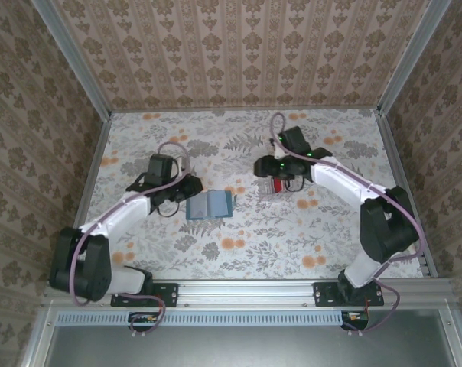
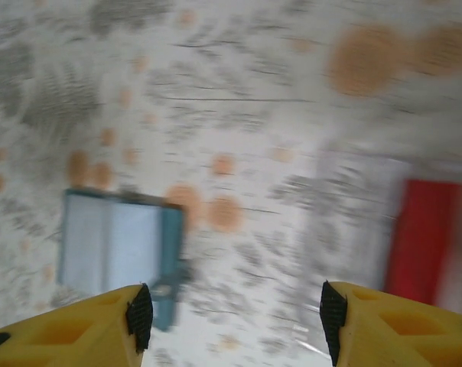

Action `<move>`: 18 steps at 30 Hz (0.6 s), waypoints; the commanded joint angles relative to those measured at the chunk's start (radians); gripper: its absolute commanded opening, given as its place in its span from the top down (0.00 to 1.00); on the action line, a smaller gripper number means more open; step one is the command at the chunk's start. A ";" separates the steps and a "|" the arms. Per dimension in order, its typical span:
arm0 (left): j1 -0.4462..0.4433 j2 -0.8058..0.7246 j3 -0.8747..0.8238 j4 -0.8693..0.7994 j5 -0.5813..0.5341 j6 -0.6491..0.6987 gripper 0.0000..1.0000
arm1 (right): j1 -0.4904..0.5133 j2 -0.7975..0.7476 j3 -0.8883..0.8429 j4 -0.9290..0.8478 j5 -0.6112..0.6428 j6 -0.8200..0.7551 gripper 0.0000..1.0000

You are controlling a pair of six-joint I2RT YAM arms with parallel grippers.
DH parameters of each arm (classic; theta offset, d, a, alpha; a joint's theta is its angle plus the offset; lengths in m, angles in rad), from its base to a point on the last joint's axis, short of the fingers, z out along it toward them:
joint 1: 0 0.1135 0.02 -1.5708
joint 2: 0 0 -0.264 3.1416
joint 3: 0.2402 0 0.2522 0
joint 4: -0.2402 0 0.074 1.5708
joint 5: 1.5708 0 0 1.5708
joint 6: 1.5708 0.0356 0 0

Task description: Put the credit cards into the card holder

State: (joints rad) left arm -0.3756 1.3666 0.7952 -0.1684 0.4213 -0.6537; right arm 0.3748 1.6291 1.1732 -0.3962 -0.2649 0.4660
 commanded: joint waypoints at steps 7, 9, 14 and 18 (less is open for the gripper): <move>-0.158 0.306 0.293 0.014 0.036 0.034 0.76 | -0.206 -0.094 -0.155 0.007 0.012 -0.035 0.39; -0.184 0.363 0.345 0.018 0.046 0.026 0.75 | -0.216 -0.083 -0.157 0.011 0.007 -0.039 0.39; -0.250 0.516 0.492 0.000 0.082 0.017 0.73 | -0.221 -0.050 -0.143 0.040 -0.062 -0.036 0.41; -0.285 0.620 0.579 -0.005 0.109 0.003 0.72 | -0.210 -0.028 -0.121 0.056 -0.110 -0.032 0.42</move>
State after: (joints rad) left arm -0.6411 1.9381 1.3228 -0.1528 0.4870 -0.6369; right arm 0.1562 1.5803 1.0275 -0.3622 -0.3172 0.4442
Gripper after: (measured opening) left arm 0.275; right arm 0.583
